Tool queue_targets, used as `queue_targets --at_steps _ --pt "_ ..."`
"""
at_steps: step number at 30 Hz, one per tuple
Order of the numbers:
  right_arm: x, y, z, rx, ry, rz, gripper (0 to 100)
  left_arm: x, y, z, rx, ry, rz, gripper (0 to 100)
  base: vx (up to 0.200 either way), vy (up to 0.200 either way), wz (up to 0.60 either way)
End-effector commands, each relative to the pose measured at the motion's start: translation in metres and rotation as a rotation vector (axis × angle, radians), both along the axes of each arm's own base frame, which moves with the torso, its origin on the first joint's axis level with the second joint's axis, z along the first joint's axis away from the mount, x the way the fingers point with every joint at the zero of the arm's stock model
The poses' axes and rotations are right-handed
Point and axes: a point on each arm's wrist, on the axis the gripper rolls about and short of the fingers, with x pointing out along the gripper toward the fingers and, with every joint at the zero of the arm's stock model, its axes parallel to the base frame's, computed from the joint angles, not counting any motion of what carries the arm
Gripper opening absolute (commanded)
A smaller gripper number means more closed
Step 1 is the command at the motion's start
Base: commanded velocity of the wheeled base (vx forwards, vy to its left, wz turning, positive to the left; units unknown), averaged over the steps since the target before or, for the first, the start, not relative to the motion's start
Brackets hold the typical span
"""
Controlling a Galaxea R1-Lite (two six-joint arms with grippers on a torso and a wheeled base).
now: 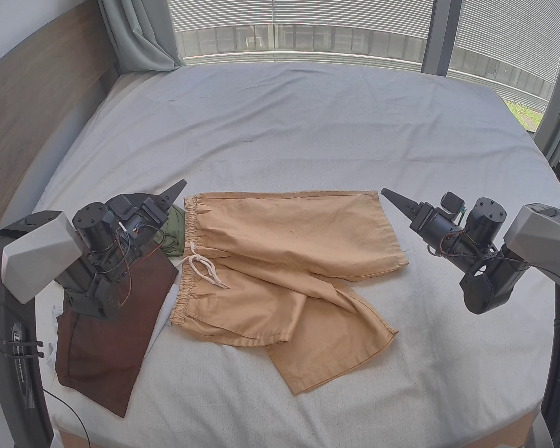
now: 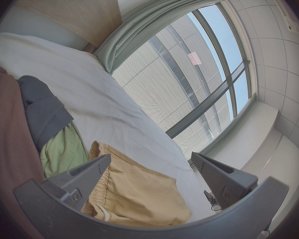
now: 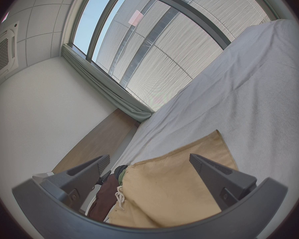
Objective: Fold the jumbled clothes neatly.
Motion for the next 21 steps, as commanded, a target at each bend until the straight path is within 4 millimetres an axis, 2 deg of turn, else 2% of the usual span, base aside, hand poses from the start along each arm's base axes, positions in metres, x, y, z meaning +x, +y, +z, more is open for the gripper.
queue_targets --at_steps 1,6,10,16,21 --pt "-0.032 0.01 0.022 -0.002 -0.002 0.038 100 -0.028 0.005 0.03 0.008 -0.029 -0.001 100 0.0 0.0 0.0" --pt "-0.065 0.023 0.035 -0.011 0.015 0.089 100 -0.054 0.006 0.039 0.055 -0.018 -0.049 100 0.0 0.0 0.0" --pt "-0.091 0.025 0.04 -0.028 0.032 0.11 100 -0.075 0.007 0.045 0.123 -0.028 -0.08 100 0.0 0.0 0.0" --pt "-0.103 0.019 0.034 -0.043 0.074 0.107 100 -0.107 0.008 0.057 0.161 -0.04 -0.177 100 0.0 0.0 0.0" --pt "-0.109 0.018 0.024 -0.099 0.082 0.108 100 -0.133 0.02 0.061 0.204 -0.042 -0.265 100 0.0 0.0 0.0"
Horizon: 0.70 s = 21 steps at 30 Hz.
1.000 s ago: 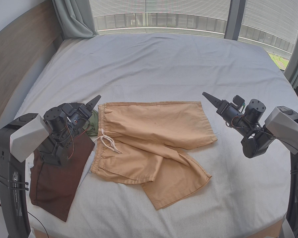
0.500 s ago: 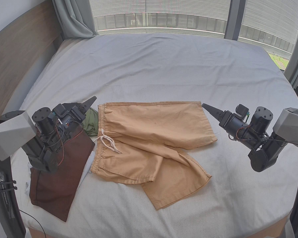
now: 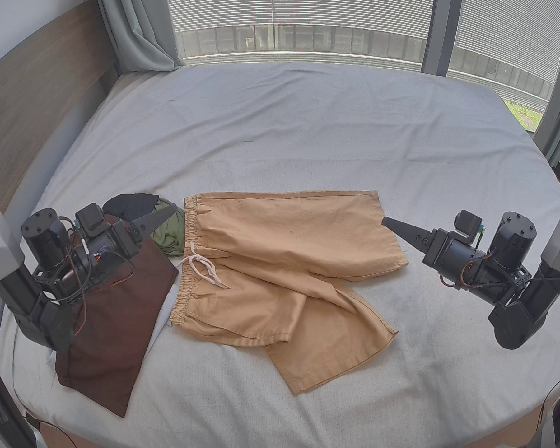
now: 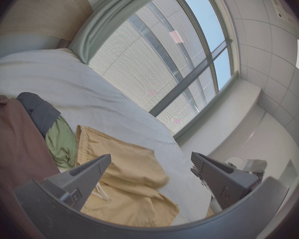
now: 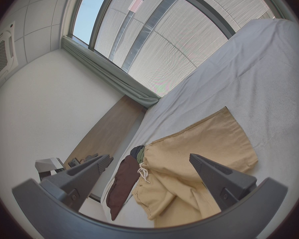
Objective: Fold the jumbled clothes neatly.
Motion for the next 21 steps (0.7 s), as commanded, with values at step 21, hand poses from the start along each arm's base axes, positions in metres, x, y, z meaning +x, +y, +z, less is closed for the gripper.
queue_targets --at_steps 21 --pt "-0.024 -0.001 -0.016 -0.086 0.042 0.023 100 -0.044 0.016 -0.058 0.237 0.105 -0.102 100 0.0 0.0 0.0"
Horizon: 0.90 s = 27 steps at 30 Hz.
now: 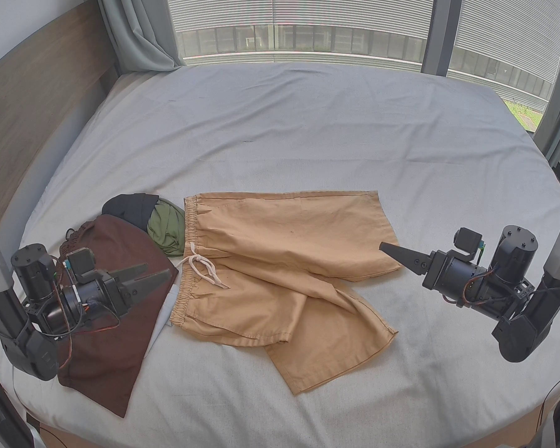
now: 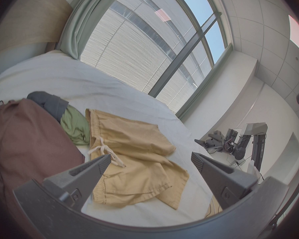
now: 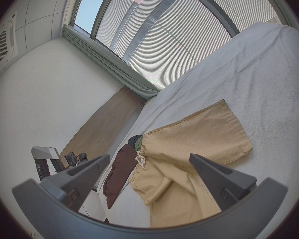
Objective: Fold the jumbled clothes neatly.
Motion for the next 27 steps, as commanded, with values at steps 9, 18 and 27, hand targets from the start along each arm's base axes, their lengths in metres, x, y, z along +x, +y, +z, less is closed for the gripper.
queue_targets --at_steps 9,18,27 --pt "-0.011 -0.004 -0.016 -0.032 0.071 0.002 100 0.017 -0.002 -0.054 0.019 0.177 0.044 100 0.0 0.0 0.0" --pt "-0.013 -0.007 -0.035 -0.092 0.11 -0.002 100 0.023 -0.004 -0.072 0.049 0.215 0.091 100 0.0 0.0 0.0" --pt "-0.019 -0.016 -0.063 -0.125 0.238 -0.021 100 0.027 -0.005 -0.079 0.08 0.205 0.106 100 0.0 0.0 0.0"
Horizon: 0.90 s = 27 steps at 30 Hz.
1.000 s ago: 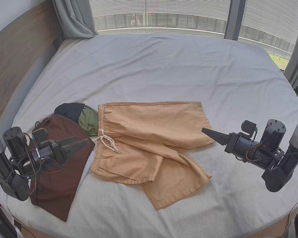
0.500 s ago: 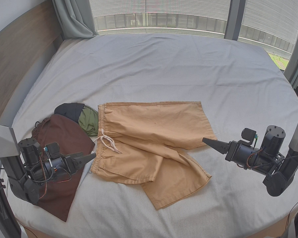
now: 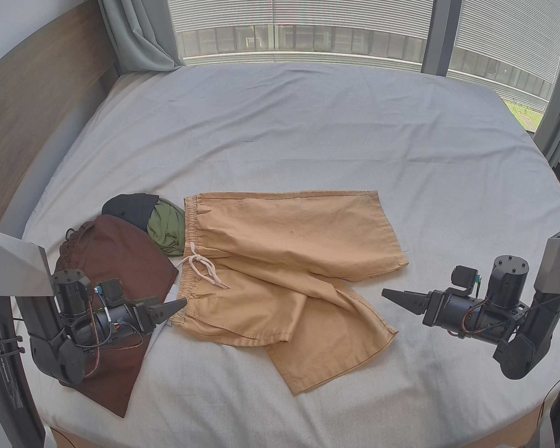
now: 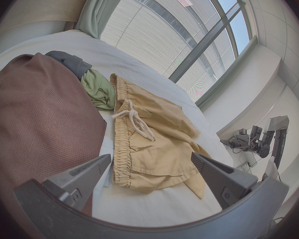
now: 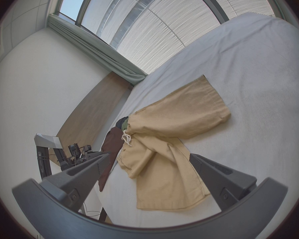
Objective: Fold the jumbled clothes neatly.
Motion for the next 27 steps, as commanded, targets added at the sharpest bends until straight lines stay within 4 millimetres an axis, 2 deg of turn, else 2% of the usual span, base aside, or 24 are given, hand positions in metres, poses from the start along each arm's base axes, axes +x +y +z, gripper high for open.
queue_targets --at_steps 1,6,17,27 --pt "0.001 -0.002 -0.023 -0.023 0.087 -0.009 100 0.0 -0.001 -0.005 -0.001 0.015 -0.001 100 0.0 0.0 0.0" --pt "0.003 -0.008 -0.045 -0.056 0.151 -0.036 100 0.001 -0.001 -0.004 0.001 0.008 -0.002 100 0.0 0.0 0.0" --pt "0.002 -0.019 -0.072 -0.074 0.261 -0.085 100 0.001 -0.001 -0.004 0.0 0.009 -0.003 100 0.0 0.0 0.0" --pt "0.009 -0.015 -0.078 0.034 0.355 -0.124 100 0.001 -0.001 -0.005 0.001 0.011 -0.002 100 0.0 0.0 0.0"
